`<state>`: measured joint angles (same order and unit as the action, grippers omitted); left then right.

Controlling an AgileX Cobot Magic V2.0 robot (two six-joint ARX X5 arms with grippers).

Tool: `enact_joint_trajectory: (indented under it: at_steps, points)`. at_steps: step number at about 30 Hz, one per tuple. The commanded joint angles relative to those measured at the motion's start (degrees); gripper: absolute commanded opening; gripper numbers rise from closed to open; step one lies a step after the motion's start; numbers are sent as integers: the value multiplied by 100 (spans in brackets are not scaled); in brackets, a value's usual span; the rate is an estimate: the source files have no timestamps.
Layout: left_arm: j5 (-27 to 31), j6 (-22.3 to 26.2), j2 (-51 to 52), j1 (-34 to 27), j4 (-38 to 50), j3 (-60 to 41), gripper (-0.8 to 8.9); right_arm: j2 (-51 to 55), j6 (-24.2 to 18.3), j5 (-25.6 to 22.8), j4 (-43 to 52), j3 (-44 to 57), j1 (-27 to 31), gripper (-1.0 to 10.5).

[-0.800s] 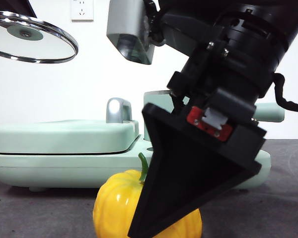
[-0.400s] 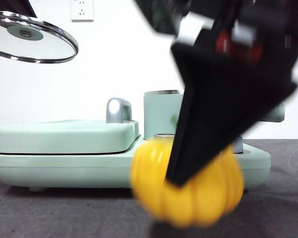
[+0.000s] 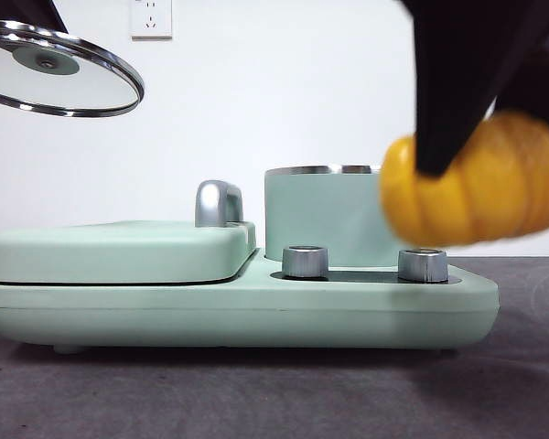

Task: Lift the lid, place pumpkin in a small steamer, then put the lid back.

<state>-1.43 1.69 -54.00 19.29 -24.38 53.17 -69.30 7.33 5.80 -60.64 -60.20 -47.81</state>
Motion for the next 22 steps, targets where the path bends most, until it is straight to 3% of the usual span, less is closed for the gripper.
enact_joint_trajectory:
  at_steps: [1,6,10,15,22]
  points:
    - [-2,-42,7,15,168,87,10,-72,256,-4,-455,-474,105,387]
    - [-2,-44,7,15,168,87,10,-225,175,-7,-1134,-1438,472,386]
    - [-2,-46,7,15,168,87,10,-577,-166,-39,-1276,-2179,772,386]
    - [-2,-46,9,17,170,87,10,-1078,-632,-295,-831,-2824,1032,386]
    - [-2,-48,9,17,168,87,10,-1816,-1003,-291,107,-3235,1333,385]
